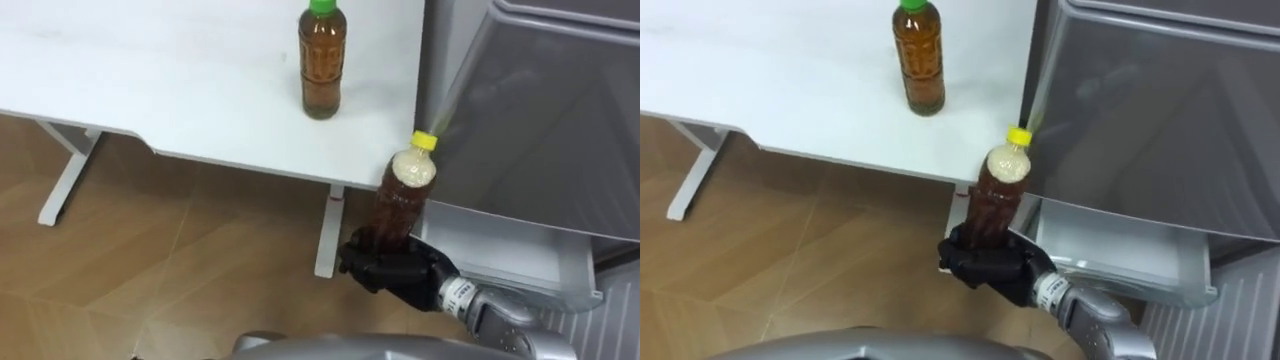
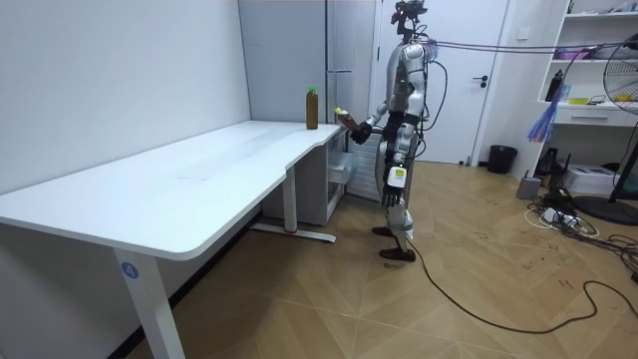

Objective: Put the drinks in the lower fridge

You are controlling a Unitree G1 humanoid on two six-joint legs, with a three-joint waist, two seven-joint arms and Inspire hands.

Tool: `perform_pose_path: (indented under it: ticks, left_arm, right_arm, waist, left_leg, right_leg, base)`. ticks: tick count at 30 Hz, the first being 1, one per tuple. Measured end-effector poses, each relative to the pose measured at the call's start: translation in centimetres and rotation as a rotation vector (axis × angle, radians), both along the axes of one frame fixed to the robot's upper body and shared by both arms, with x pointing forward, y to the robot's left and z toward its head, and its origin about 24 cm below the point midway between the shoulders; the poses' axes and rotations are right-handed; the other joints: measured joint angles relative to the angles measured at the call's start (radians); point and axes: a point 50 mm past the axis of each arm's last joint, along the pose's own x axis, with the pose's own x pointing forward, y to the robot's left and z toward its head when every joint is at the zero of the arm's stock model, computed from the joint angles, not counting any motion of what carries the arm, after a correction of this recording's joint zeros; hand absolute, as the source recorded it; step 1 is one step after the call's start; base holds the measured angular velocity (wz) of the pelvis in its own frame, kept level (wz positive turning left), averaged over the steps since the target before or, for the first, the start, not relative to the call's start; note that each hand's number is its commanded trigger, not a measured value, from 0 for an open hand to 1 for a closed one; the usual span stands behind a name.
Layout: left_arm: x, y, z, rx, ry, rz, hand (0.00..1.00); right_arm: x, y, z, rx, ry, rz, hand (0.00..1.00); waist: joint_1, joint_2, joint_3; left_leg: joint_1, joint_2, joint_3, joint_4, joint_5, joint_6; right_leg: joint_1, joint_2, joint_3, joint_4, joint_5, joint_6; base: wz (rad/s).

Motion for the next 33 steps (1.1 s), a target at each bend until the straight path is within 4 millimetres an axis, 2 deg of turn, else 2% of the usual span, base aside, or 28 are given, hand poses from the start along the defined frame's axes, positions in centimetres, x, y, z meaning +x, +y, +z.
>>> perform_pose_path:
  ticks: [5, 9, 11, 16, 19, 31, 33]
  left_arm:
    - [1.2, -1.1, -0.2, -0.037, 0.005, -0.124, 0.00]
    - [1.3, -1.3, -0.2, -0.027, 0.021, -0.210, 0.00]
    - [1.2, -1.3, -0.2, -0.022, 0.030, -0.239, 0.00]
    - [1.2, -1.3, -0.3, -0.018, 0.035, -0.256, 0.00]
    - [1.0, -1.4, -0.3, -0.013, 0.044, -0.274, 0.00]
    - [1.2, -1.6, -0.3, -0.010, 0.048, -0.301, 0.00]
    - [1.2, -1.6, -0.3, -0.011, 0.054, -0.302, 0.00]
  right_arm:
    - [-0.7, 0.2, -0.7, 0.016, 0.064, -0.052, 1.00]
    - [-0.9, 0.2, -0.7, 0.035, 0.079, -0.095, 1.00]
    - [-0.9, 0.2, -0.7, 0.058, 0.089, -0.133, 1.00]
    - [-1.2, 0.0, -0.9, 0.112, 0.129, -0.244, 1.00]
    - [-1.4, -0.5, -1.3, 0.101, 0.168, -0.308, 1.00]
    - [-1.4, -1.0, -1.6, 0.192, 0.258, -0.539, 1.00]
    - [-1.4, -1.0, -1.6, 0.212, 0.275, -0.580, 1.00]
  waist:
    - [-0.044, -0.011, -0.0027]
    - [-0.067, -0.011, -0.0038]
    - [-0.076, -0.012, -0.0070]
    - [-0.099, -0.006, -0.0075]
    - [-0.099, -0.001, -0.0107]
    - [-0.100, 0.004, -0.0103]
    - [-0.100, 0.000, -0.0136]
  left_leg:
    - [0.001, -0.001, 0.007, -0.004, 0.000, 0.000]
    - [0.001, 0.001, 0.017, 0.000, 0.000, 0.000]
    - [0.001, 0.002, 0.027, 0.003, 0.000, 0.000]
    - [0.002, 0.004, 0.029, 0.000, 0.000, 0.000]
    - [0.003, 0.004, 0.036, -0.004, 0.000, 0.000]
    - [0.000, 0.004, 0.043, -0.004, 0.000, 0.000]
    - [-0.003, 0.004, 0.047, -0.005, 0.000, 0.000]
  right_leg:
    - [-0.002, 0.003, 0.012, 0.000, 0.003, 0.002]
    - [-0.008, 0.006, 0.022, 0.003, 0.005, 0.000]
    - [-0.011, 0.007, 0.028, 0.004, 0.008, -0.001]
    - [-0.012, 0.009, 0.029, 0.003, 0.013, -0.003]
    - [-0.013, 0.011, 0.036, 0.003, 0.016, -0.004]
    - [-0.024, 0.014, 0.047, 0.003, 0.018, -0.004]
    - [-0.029, 0.014, 0.047, 0.003, 0.018, -0.003]
  base:
    - [-0.03]
    - [-0.10]
    - [-0.12]
    - [-0.02]
    - [-0.06]
    - [-0.01]
    - [-0.06]
